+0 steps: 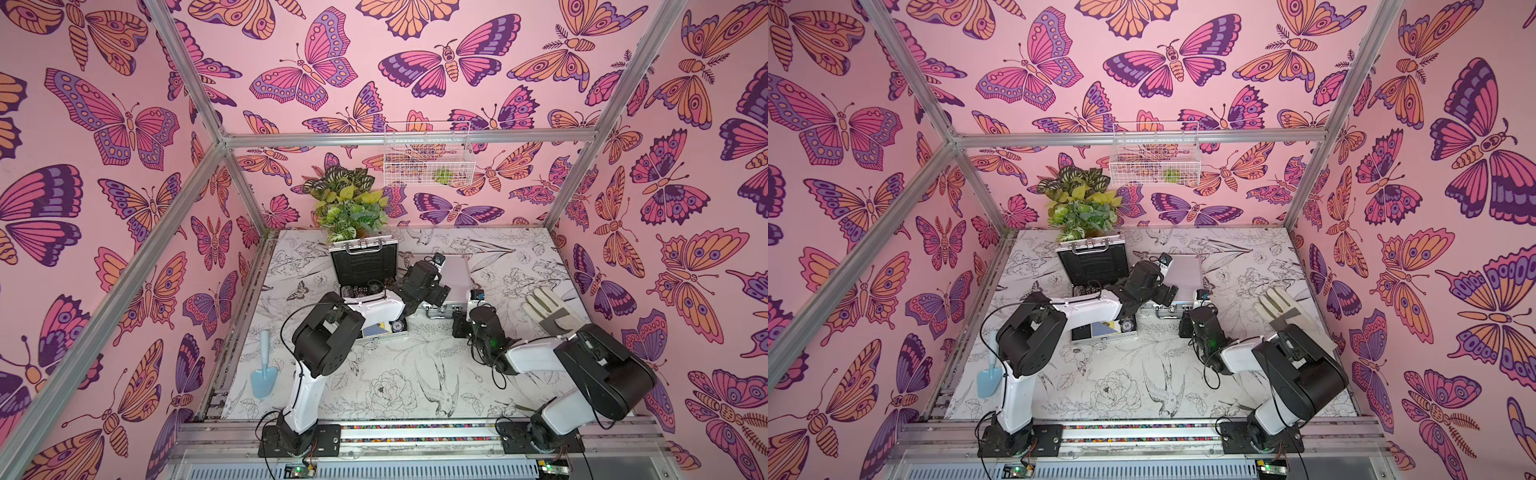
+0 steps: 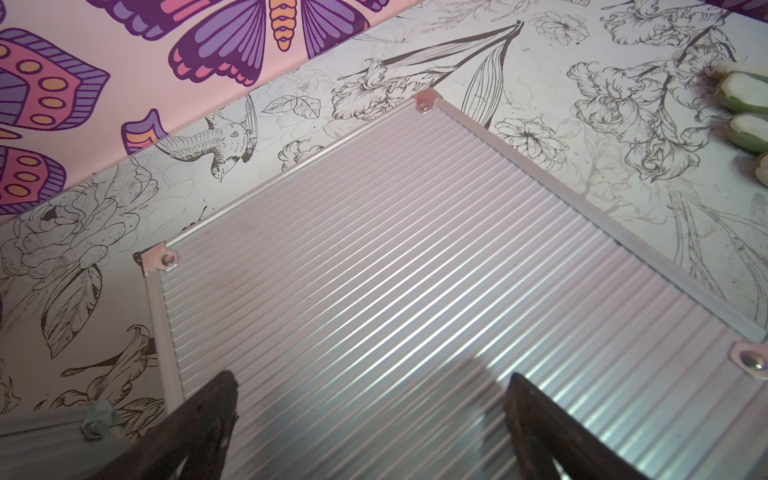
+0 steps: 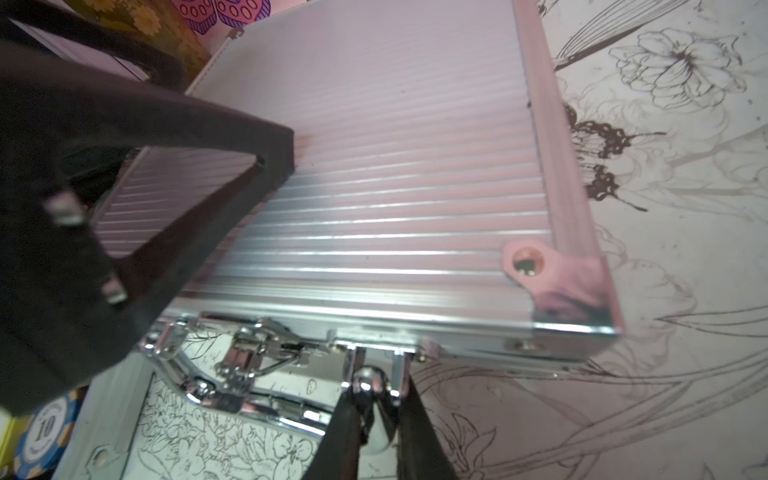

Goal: Close the poker set cases
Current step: Fasten the fastener on the poker set case.

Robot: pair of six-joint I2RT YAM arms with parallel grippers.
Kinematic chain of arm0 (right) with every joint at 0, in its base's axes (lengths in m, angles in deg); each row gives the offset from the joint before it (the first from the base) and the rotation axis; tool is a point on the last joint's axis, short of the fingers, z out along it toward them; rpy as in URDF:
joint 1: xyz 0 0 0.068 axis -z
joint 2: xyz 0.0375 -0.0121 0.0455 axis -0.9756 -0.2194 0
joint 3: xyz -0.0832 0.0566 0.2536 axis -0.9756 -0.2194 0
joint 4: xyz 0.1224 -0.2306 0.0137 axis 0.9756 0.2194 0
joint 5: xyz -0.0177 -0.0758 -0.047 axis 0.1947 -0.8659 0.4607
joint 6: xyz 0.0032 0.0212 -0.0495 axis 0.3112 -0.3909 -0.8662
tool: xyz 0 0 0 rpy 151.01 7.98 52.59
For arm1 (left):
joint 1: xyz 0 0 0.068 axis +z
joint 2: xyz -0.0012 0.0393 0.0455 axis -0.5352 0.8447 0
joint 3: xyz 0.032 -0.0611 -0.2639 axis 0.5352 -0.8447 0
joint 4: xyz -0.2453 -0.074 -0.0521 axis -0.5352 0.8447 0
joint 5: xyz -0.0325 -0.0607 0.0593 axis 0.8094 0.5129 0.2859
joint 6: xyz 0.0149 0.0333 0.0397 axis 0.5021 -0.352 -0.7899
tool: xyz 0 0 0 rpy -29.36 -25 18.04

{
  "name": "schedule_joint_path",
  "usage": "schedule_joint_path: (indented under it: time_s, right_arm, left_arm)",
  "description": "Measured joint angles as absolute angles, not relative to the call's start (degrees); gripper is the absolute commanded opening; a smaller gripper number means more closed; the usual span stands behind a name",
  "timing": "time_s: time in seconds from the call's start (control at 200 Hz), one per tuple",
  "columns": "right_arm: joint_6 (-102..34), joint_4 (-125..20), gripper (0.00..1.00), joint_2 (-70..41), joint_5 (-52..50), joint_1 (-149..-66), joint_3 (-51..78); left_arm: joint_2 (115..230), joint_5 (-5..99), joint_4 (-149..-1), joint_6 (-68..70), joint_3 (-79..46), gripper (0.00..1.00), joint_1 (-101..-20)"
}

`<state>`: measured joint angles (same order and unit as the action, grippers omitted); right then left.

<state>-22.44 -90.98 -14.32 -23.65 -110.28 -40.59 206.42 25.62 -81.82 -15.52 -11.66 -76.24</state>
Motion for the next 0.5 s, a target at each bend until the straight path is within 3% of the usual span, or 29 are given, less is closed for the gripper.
schedule_joint_path:
  time_s: [0.501]
  right_arm:
    - [-24.5,-83.0,0.14,-4.4,-23.0,-110.4,-41.5]
  left_arm:
    - [204.3,25.9,-80.5,-15.9,-11.7,1.0,-76.3]
